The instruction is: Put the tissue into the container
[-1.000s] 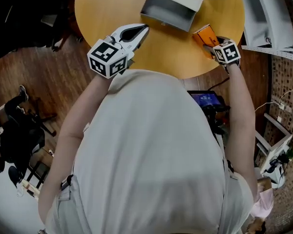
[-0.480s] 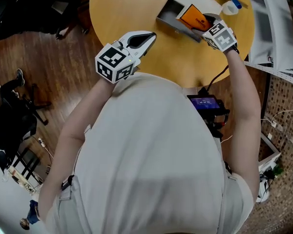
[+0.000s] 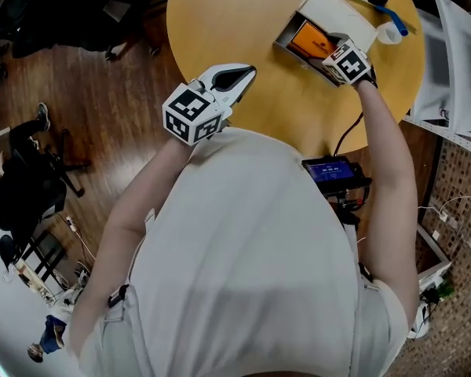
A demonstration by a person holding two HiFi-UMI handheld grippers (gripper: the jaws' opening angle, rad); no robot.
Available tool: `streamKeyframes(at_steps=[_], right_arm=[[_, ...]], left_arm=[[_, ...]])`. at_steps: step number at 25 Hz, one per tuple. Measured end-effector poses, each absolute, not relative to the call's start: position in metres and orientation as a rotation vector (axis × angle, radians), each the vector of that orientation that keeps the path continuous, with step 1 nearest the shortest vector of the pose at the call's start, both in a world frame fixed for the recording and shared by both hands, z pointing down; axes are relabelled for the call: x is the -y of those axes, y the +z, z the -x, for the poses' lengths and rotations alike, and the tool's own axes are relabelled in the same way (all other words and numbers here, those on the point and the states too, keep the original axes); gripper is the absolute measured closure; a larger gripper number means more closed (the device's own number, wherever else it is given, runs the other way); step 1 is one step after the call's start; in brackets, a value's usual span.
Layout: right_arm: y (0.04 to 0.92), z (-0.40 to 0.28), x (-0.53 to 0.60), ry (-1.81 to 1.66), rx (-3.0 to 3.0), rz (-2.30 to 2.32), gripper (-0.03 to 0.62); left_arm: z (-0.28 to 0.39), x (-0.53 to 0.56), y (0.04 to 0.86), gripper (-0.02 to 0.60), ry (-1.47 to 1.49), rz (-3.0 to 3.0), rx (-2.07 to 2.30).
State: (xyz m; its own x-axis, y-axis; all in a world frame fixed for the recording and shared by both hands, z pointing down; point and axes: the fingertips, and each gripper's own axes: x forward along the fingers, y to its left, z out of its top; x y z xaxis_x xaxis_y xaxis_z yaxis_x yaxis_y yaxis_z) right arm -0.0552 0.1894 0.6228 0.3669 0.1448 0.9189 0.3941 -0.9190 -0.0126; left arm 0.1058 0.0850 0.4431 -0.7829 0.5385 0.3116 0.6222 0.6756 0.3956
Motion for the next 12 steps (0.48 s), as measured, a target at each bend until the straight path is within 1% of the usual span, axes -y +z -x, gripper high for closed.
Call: streamKeyframes(at_steps=[3, 4, 5, 7, 9, 11, 12], right_arm=[[0.590, 0.057, -0.192, -1.483, 0.568, 2.489, 0.213], [0.571, 0.059, -0.191, -1.412, 0.617, 2.523, 0.236], [0.550, 0.063, -0.187, -1.310, 0.667, 2.556, 0.292], [0.504, 0.074, -0.168, -1.031, 0.737, 2.601, 0.439], [0.466, 0.090, -0.140, -0.743, 0.769, 2.609, 0.514], [0.437, 0.107, -0.112, -0.535, 0.808, 2.597, 0.582], [0.426, 0.115, -0.098, -0.461, 0.831, 2.592, 0.592]], left_arm=[[-0.103, -0.089, 0.443, 0.581, -0.727, 0.925, 2.732], [-0.100, -0.091, 0.441, 0.581, -0.721, 0.917, 2.740], [-0.095, -0.091, 0.439, 0.581, -0.713, 0.907, 2.748], [-0.080, -0.089, 0.433, 0.581, -0.690, 0.878, 2.764], [-0.062, -0.085, 0.426, 0.581, -0.663, 0.842, 2.779], [-0.046, -0.082, 0.420, 0.581, -0.635, 0.805, 2.792], [-0.041, -0.080, 0.416, 0.581, -0.623, 0.788, 2.799]])
